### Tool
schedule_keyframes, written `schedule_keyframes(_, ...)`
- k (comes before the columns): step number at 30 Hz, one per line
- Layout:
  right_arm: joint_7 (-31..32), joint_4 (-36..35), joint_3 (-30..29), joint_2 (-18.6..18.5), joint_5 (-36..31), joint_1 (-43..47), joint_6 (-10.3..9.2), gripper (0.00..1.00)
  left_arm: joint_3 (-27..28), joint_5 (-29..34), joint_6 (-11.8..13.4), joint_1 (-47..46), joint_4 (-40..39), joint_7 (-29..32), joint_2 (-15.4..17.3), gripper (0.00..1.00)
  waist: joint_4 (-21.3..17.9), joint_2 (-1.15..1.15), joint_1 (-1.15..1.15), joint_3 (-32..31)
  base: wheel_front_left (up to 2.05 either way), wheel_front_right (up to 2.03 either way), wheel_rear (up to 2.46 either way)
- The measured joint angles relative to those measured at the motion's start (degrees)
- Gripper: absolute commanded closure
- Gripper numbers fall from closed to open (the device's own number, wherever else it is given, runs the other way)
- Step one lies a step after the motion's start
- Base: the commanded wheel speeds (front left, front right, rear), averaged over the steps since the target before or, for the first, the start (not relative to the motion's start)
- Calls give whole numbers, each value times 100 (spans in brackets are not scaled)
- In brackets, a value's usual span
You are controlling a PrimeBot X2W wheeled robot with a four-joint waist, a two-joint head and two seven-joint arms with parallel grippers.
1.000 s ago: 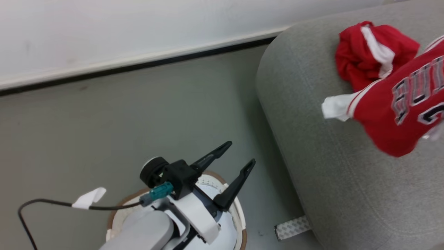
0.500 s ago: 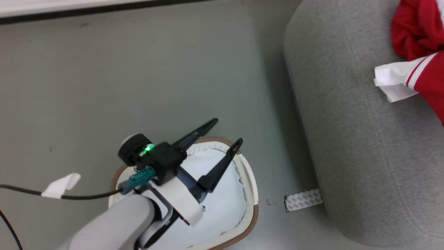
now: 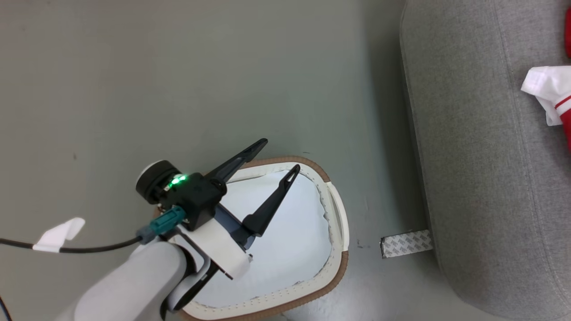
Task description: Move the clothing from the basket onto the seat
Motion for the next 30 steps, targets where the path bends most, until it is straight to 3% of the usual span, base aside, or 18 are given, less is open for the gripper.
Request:
schedule_keyframes(1, 2, 25, 21, 11, -32, -17, 0, 56, 0, -1, 1, 0, 15, -12, 0, 0, -6, 0, 0, -22, 0, 0, 0)
schedule_keyframes(3, 51, 36, 90, 32, -83, -58, 0, 0, 1, -19, 4, 2, 56, -40, -5, 0, -26, 0, 0, -87, 0, 0, 0)
schedule_keyframes(8, 275, 47, 422, 100, -133, -53, 0, 0, -33, -55, 5, 52, 190, -125, -94, 0, -80, 0, 0, -347, 0, 0, 0)
schedule_keyframes(11, 558, -25, 923, 91, -83, 80, 1, 0, -48, -105, 13, 140, 299, -200, -161, 0, -109, 0, 0, -579, 0, 0, 0)
schedule_keyframes(16, 1121, -495, 1745, -157, 694, 632, 0, 0, -46, -281, 70, 394, 545, -322, -324, 0, -165, 0, -1, -1168, 0, 0, 0)
schedule_keyframes(17, 1355, -906, 2083, -434, 1099, 908, 0, 0, -24, -357, 115, 539, 660, -381, -396, 0, -183, 0, -1, -1494, 0, 0, 0)
schedule_keyframes(23, 1573, -1745, 2386, -947, 1714, 1313, 0, 0, 101, -470, 207, 861, 832, -499, -541, 0, -169, 0, -2, -2153, 0, 0, 0)
schedule_keyframes(30, 1808, -2728, 2516, -1122, 2292, 1606, 0, 0, 456, -650, 365, 1224, 961, -526, -534, 0, -36, 0, -2, -2805, 0, 0, 0)
